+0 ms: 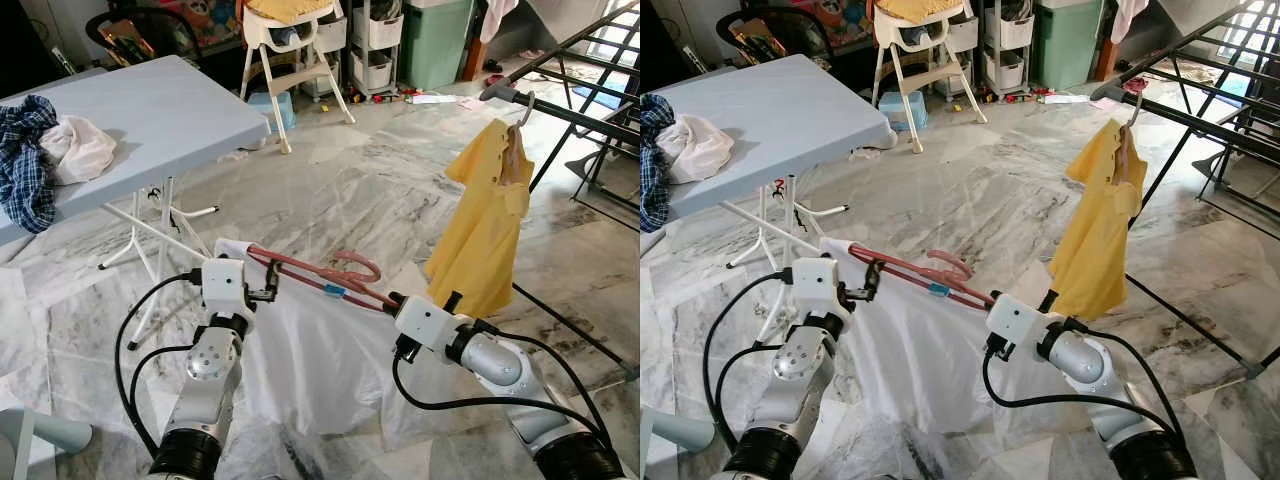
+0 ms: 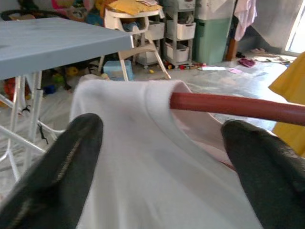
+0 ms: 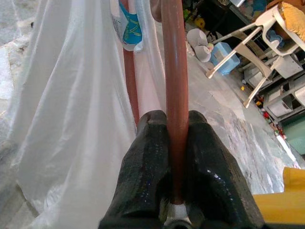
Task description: Hang hanger
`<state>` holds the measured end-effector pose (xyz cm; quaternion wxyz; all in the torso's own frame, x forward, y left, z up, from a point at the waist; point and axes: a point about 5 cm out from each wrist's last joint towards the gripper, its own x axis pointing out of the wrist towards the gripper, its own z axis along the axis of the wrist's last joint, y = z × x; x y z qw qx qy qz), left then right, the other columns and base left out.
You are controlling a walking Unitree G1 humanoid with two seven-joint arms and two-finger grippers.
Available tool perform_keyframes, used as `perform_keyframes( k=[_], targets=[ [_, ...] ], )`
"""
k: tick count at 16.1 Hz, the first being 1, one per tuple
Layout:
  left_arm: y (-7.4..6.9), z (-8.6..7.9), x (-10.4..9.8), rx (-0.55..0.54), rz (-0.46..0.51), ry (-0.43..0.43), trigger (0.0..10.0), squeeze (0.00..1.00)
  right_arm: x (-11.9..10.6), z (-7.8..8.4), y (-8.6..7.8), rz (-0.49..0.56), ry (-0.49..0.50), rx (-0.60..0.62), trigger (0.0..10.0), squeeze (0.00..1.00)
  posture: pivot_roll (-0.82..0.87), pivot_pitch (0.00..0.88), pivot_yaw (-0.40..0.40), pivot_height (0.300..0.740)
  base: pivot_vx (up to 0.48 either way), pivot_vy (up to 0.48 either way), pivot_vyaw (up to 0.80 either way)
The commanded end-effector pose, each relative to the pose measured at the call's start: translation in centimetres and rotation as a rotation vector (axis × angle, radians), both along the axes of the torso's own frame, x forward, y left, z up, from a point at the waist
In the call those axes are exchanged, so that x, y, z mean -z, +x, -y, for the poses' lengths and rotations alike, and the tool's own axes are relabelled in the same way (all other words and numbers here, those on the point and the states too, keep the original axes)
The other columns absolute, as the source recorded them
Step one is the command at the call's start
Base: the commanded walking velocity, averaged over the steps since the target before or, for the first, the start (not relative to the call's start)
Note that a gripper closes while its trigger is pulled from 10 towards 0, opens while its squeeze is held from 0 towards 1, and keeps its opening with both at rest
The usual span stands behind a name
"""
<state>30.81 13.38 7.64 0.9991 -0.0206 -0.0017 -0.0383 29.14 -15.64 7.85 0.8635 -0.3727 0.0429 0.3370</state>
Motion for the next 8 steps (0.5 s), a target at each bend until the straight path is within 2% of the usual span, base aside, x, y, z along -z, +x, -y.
perform_keyframes(
  k=[1,8],
  targets=[
    [0.15,-0.82,-0.13,-0.033,0.008,0.017,0.0,0.0,-1.68,-0.76,0.78,0.073,0.032,0.002,0.0,0.0,-0.13,0.013,0.087,0.74,0.0,0.0,0.0],
    [0.3,-1.14,0.18,-0.041,-0.006,0.009,0.0,0.0,-1.54,-0.92,0.74,0.059,0.035,0.01,0.0,0.0,-0.13,0.009,0.091,0.74,0.0,0.0,0.0]
  ],
)
